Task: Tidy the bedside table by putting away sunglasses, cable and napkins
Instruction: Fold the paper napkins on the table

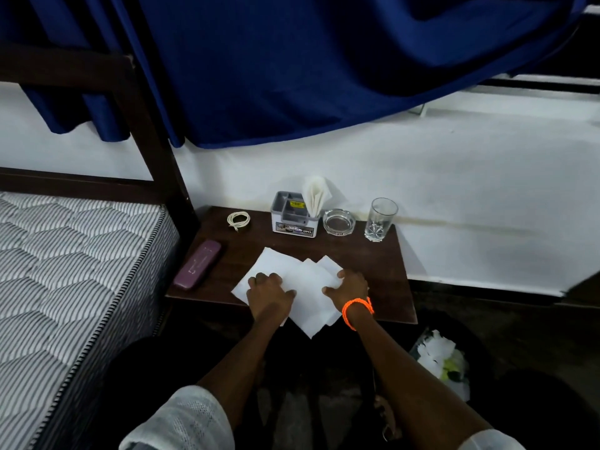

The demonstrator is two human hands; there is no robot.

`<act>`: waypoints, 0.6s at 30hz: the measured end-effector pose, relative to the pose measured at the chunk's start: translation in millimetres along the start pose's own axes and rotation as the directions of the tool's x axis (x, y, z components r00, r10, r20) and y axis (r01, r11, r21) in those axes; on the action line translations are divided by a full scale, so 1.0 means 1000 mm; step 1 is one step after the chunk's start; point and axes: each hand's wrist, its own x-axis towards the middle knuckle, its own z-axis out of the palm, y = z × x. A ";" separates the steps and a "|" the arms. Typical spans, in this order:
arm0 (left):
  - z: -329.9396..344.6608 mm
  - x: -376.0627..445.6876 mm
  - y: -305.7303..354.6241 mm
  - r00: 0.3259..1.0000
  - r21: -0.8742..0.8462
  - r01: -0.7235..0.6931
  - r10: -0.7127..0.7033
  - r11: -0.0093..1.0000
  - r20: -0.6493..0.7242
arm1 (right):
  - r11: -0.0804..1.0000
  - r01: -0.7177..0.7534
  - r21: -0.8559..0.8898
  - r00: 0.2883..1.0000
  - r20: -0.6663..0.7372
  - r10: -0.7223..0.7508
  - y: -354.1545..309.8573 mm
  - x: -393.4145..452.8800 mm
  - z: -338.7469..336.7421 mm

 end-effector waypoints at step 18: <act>-0.003 0.012 0.008 1.000 -0.430 0.005 -0.010 0.903 -0.009 | 0.996 0.087 0.009 0.995 -0.047 -0.086 -0.001 0.011 0.000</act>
